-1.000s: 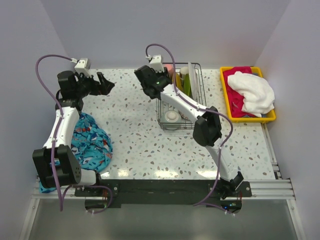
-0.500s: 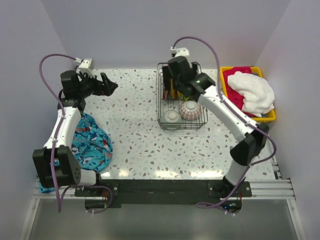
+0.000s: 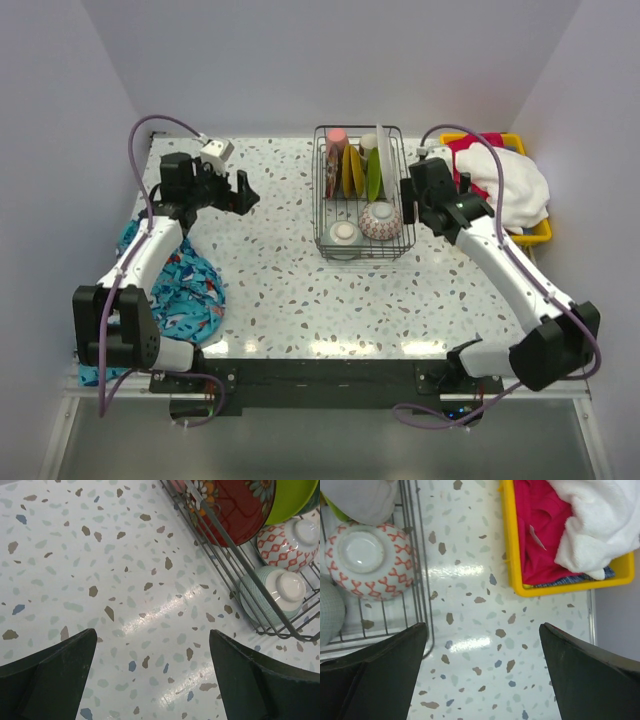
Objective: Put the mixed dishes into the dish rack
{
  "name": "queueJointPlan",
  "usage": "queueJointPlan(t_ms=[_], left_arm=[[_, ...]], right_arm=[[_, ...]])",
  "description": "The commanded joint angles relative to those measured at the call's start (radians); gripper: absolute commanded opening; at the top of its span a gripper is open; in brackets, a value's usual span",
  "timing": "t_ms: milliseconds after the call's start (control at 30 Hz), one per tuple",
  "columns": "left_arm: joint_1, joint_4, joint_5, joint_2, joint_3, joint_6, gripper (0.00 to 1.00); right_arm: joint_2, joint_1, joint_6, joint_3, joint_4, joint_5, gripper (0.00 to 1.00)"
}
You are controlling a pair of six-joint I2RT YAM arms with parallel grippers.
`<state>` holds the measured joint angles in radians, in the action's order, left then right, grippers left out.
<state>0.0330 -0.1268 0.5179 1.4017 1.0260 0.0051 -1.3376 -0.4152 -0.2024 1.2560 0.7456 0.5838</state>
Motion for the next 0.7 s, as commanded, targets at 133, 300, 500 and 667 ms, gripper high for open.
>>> queueJointPlan(t_ms=[133, 300, 500, 667], left_arm=[[0.025, 0.003, -0.029, 0.013, -0.015, 0.058, 1.00], [0.025, -0.010, -0.022, 0.005, -0.032, 0.068, 1.00], [0.025, -0.013, -0.019, -0.015, -0.046, 0.075, 1.00], [0.025, -0.008, -0.021, -0.024, -0.049, 0.076, 1.00]], right_arm=[[0.215, 0.098, 0.021, -0.164, -0.015, 0.007, 0.99], [0.291, 0.136, 0.003, -0.220, 0.011, -0.022, 0.98], [0.350, 0.148, 0.011, -0.276, 0.015, -0.013, 0.99], [0.354, 0.162, 0.003, -0.280, 0.015, -0.029, 0.99]])
